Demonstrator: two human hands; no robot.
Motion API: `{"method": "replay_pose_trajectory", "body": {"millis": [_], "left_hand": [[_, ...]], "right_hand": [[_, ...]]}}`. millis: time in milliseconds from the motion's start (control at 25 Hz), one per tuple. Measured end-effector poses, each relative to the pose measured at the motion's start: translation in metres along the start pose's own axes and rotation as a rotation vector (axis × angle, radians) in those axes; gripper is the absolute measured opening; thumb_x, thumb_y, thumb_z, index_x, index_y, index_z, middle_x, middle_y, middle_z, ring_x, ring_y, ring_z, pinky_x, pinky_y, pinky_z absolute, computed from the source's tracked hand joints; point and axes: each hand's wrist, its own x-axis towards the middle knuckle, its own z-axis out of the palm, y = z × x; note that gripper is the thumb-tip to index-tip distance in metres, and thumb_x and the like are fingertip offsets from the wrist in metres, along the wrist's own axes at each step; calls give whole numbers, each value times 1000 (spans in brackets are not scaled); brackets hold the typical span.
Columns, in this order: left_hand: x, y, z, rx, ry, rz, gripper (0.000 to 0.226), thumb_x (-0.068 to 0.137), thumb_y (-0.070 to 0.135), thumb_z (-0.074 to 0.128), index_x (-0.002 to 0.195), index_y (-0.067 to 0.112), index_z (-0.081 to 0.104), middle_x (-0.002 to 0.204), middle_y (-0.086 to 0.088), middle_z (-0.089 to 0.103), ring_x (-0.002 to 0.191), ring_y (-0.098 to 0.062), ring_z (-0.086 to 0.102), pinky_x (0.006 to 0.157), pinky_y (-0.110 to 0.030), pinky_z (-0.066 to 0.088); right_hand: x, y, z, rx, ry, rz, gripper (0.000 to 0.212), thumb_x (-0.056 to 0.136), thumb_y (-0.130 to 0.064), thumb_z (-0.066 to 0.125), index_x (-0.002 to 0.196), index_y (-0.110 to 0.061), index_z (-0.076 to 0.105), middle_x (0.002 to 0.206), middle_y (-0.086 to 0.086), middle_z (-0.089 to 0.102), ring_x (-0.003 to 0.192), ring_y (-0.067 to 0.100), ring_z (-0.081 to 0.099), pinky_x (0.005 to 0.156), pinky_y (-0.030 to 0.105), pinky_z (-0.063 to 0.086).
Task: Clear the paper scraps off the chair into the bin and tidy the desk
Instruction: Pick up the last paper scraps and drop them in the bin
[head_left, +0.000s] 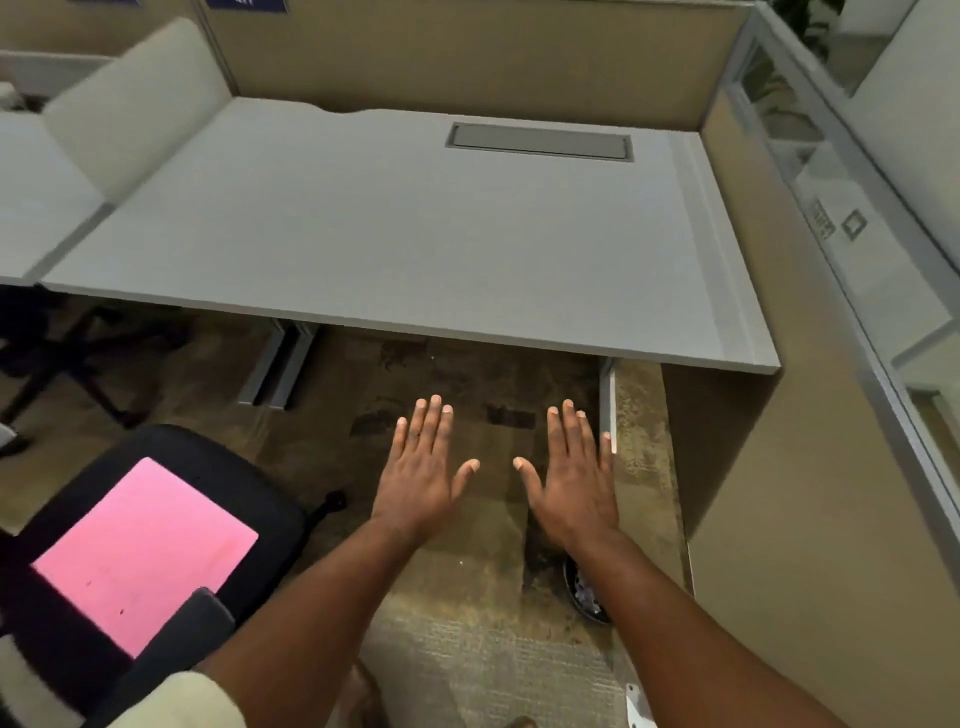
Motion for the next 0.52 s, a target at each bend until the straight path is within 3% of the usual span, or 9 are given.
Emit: {"method": "replay_pose_trajectory", "body": {"millis": [200, 520], "left_hand": [[-18, -85, -30, -5, 33, -120, 81, 100, 65, 12, 160, 14, -3, 168, -5, -14, 153, -17, -22, 126, -42, -8], [-67, -238, -53, -36, 33, -297, 81, 99, 67, 8, 161, 15, -1, 169, -4, -12, 153, -17, -21, 127, -46, -1]], "right_hand": [[25, -79, 12, -15, -19, -111, 82, 97, -70, 22, 160, -20, 5, 169, 5, -1, 154, 20, -7, 123, 55, 2], [48, -218, 43, -57, -92, -224, 84, 95, -72, 18, 160, -22, 3, 169, 5, -6, 154, 21, -11, 123, 54, -3]]}}
